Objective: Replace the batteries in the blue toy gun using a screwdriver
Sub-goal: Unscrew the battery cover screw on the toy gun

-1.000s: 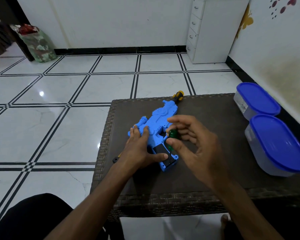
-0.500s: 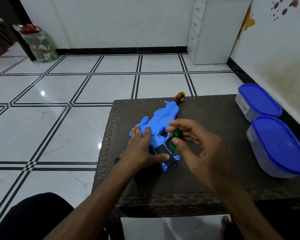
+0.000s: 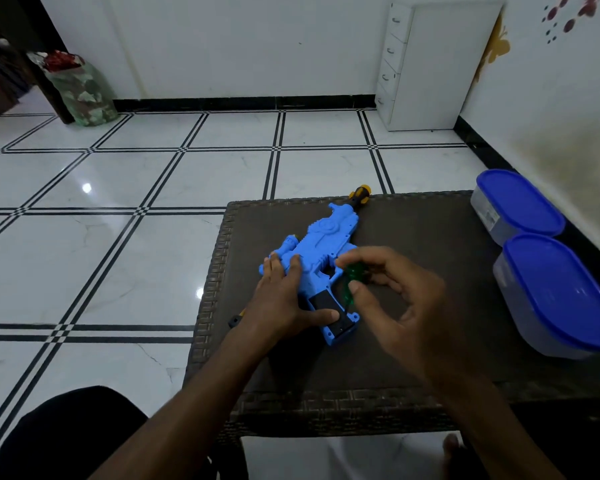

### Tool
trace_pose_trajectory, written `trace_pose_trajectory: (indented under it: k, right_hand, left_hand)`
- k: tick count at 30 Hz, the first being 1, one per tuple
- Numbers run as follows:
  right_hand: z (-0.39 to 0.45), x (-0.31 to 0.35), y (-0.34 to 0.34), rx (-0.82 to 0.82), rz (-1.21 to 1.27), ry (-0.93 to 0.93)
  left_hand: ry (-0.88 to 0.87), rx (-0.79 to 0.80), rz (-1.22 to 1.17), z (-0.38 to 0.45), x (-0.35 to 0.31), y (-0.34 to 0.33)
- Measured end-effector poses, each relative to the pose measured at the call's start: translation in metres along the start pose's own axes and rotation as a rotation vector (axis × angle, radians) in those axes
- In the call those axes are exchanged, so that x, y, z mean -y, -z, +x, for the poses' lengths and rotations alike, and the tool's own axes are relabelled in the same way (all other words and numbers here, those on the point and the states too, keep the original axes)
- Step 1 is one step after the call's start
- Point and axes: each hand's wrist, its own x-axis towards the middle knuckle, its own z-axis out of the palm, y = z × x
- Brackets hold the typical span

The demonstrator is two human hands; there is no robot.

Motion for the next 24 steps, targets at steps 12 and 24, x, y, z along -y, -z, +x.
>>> trace_pose_trajectory:
  k: [12, 24]
  right_hand:
    - [0.0016, -0.0013, -0.0029, -0.014, 0.015, 0.0]
    - [0.0043, -0.007, 0.0006, 0.008, -0.055, 0.036]
  left_hand:
    - [-0.001, 0.006, 0.002, -0.0036, -0.0026, 0.0025]
    - [0.007, 0.016, -0.01, -0.0036, -0.0024, 0.0025]
